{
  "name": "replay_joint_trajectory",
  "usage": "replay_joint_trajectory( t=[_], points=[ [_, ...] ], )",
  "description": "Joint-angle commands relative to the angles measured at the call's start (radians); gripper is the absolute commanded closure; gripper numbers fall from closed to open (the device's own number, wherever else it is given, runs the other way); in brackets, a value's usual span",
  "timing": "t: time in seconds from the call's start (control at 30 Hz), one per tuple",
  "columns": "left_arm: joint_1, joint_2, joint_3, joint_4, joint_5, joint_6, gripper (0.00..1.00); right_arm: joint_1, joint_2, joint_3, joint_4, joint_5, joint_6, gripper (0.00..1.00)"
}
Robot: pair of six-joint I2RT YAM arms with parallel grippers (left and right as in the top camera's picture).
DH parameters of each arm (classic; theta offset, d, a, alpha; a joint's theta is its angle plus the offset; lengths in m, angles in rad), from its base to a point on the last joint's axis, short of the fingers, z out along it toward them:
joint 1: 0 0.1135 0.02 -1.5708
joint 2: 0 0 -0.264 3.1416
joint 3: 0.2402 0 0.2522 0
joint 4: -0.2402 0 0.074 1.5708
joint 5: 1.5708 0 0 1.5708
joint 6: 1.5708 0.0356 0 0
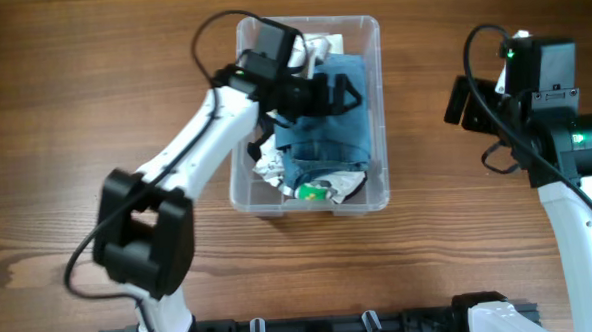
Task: Pack container
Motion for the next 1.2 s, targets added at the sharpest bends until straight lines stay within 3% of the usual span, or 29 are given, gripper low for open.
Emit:
replay_joint_trajectory(
  t=[0.0,0.1,0.17,0.4,0.53,0.7,0.8,0.9,1.17],
  points=[
    [0.112,-0.179,-0.034,-0.021,-0.284,0.016,0.00,-0.003,-0.005,-0.002,0.157,-0.127,-0.169,0.00],
    [0.167,-0.340,-0.034,-0.022,-0.600,0.016,0.00,-0.003,0.076,-0.002,0.308,-0.195,-0.214,0.00],
    [0.210,-0.371,-0.034,-0.032,-0.702,0.016,0.00,-0.003,0.146,-0.002,0.314,-0.196,-0.222,0.00],
    [0.394,-0.370,-0.034,-0.370,-0.715,0.012,0.00,-0.003,0.196,-0.002,0.184,-0.196,-0.062,0.00],
    [0.407,-0.450,-0.113,-0.437,-0.708,0.013,0.00,0.000,0.033,-0.066,0.118,-0.195,-0.053,0.00],
    [0.326,-0.789,-0.475,-0.252,-0.651,0.012,0.00,0.019,-0.325,-0.333,0.178,-0.143,-0.055,0.00],
    [0.293,-1.102,-0.736,-0.171,-0.652,-0.087,0.00,0.019,-0.583,-0.507,0.189,-0.143,0.008,0.00],
    [0.293,-1.291,-0.832,-0.142,-0.652,-0.093,0.00,0.019,-0.722,-0.595,0.186,-0.143,0.080,0.00],
    [0.293,-1.383,-0.833,-0.258,-0.652,-0.093,0.00,0.019,-0.724,-0.628,0.185,-0.143,0.080,0.00]
  ],
)
